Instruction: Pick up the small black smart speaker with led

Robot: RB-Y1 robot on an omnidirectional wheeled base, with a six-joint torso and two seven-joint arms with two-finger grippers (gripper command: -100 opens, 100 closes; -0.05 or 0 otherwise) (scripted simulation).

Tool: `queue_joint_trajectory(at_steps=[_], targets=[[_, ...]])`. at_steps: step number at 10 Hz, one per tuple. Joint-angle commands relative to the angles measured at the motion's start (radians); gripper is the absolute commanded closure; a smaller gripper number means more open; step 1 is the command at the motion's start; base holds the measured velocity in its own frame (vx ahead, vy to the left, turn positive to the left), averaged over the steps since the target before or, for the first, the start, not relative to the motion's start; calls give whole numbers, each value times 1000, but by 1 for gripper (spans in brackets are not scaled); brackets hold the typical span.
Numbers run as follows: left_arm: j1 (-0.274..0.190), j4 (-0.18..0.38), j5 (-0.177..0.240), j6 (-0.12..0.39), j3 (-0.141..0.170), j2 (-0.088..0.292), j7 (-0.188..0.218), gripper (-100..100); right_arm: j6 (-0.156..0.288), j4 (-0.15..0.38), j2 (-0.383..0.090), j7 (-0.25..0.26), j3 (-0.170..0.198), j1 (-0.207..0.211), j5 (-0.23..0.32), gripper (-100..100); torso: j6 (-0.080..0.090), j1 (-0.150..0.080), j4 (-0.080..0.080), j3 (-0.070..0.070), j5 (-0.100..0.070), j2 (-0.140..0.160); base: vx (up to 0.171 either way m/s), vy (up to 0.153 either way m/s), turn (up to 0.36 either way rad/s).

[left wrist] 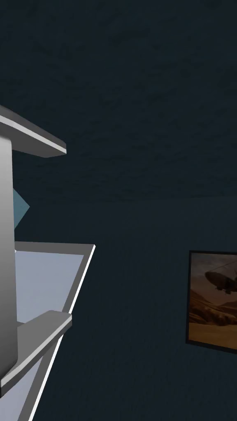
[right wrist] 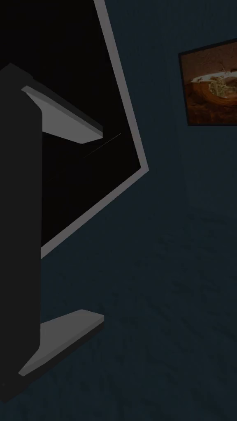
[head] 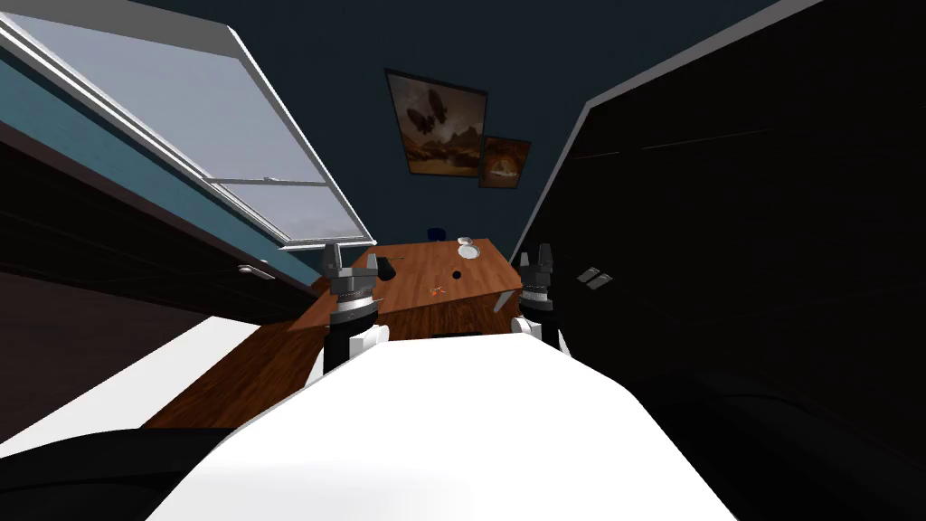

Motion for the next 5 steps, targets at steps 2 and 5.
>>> queue_joint_trajectory(at_steps=[2,5], targets=[[0,0,0,0,0,0,0,0,0,55,-52,23,40,20,23,-100,0,2,0,1,0,1,-37,45,163],[0,0,0,0,0,0,0,0,0,144,-119,56,102,51,59,-100,0,5,1,2,1,4,-65,79,187]])
